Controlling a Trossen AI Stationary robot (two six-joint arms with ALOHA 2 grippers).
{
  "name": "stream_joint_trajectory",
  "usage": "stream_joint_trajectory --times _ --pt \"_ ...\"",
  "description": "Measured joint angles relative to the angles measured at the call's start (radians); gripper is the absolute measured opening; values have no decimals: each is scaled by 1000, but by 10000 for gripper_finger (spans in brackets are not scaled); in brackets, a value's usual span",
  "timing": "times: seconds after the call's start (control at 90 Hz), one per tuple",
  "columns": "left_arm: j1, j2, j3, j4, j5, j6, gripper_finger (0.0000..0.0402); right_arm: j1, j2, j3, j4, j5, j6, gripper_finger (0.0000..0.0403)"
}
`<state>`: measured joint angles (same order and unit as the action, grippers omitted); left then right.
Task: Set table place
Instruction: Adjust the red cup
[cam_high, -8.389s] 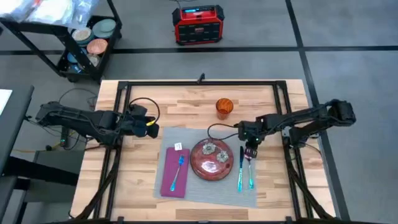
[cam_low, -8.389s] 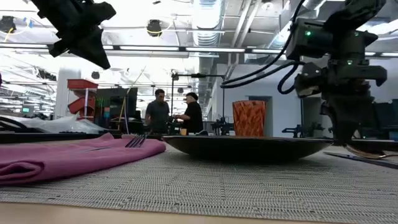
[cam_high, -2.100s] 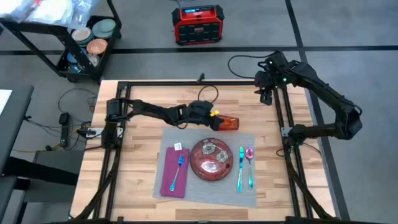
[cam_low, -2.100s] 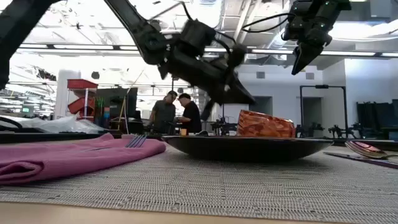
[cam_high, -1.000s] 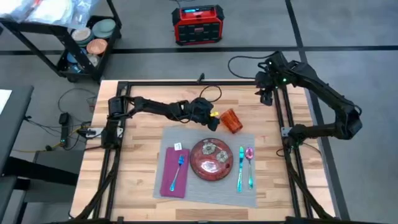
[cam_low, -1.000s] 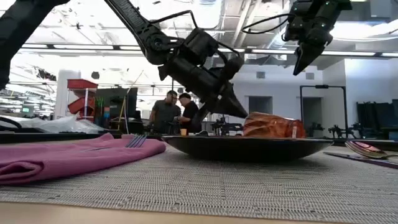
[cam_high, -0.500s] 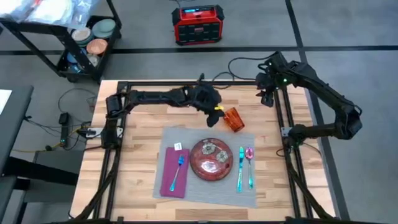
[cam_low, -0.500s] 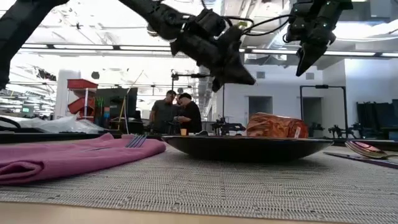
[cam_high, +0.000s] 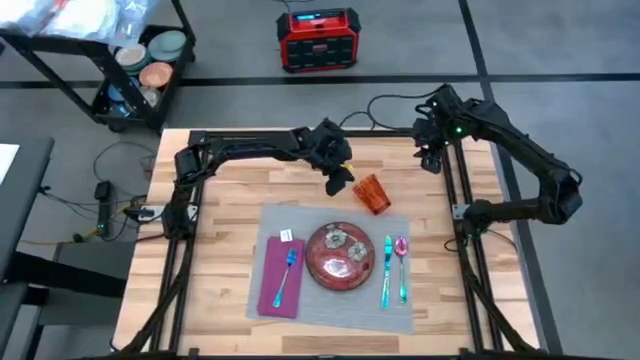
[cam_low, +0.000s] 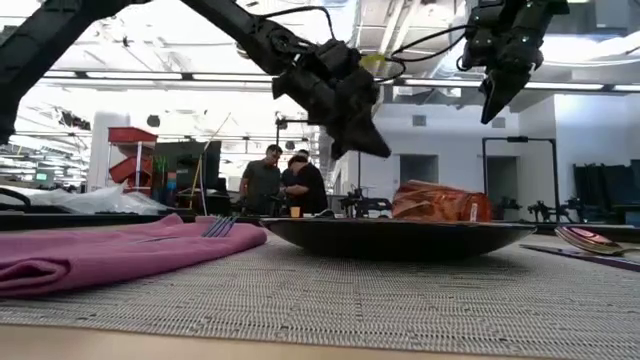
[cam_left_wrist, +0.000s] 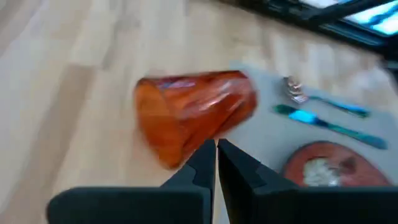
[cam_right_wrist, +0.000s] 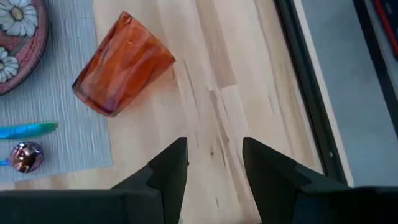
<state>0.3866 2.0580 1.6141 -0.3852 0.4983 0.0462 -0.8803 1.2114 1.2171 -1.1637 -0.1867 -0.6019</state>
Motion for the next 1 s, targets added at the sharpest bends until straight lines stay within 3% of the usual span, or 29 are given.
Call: stream_joint_trajectory --times 0.111,0.178,0.267,0.356,0.6,0.8,1.0 --pt "0 20 -2 30 14 3 30 0 0 0 -20 0 16 141" --pt "0 20 -1 82 -80 -20 45 0 0 0 -31 0 19 141" --pt "-7 20 -1 128 -235 -173 57 1 0 0 -48 0 18 141" --pt "-9 17 -1 131 -273 -280 60 1 0 0 -47 0 18 141" --pt "7 20 -1 153 -179 -355 61 1 0 0 -41 0 18 141" --pt "21 22 -1 173 -242 -543 61 1 0 0 -54 0 19 141" --pt "15 22 -1 250 -5 -447 64 1 0 0 -60 0 19 141"
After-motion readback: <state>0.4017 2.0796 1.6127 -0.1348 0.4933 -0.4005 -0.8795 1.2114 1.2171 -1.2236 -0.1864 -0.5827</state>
